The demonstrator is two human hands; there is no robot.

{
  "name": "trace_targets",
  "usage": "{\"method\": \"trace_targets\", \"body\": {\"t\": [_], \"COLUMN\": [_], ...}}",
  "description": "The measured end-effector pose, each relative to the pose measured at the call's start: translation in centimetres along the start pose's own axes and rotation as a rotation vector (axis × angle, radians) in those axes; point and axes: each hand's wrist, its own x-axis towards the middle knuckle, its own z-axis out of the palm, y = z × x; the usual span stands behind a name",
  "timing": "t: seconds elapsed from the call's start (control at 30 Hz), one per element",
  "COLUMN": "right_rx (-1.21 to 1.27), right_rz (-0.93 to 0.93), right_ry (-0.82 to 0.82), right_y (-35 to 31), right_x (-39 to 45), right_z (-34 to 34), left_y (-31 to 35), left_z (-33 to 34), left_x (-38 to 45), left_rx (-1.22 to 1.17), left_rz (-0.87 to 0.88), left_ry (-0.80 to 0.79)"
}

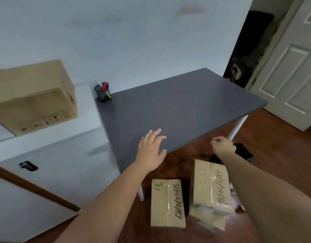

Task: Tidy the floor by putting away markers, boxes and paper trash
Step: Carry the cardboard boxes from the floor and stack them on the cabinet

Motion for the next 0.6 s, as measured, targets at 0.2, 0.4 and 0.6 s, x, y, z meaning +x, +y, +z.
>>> {"method": "trace_targets", "body": {"t": [0.2, 0.4, 0.6], "right_rx": [-0.076, -0.069, -0.066], "right_rz": [0.180, 0.235, 0.338], "right_ry": [-0.297, -0.383, -0.449], "right_y": [16.8, 26.3, 35.6], "right_x": [2.9, 6.1, 9.2], "right_z": [-3.8, 0.1, 9.5], "left_y": [9.4, 9.0, 5.8], "left_z": [13.6, 25.0, 38.9], "left_x": [-2.1, -2.7, -3.6], "left_rx": [-0.074, -0.035, -0.167], "left_rz": [-0.151, -0.342, -0.669], "left_ry": [-0.317, -0.502, -0.671]}}
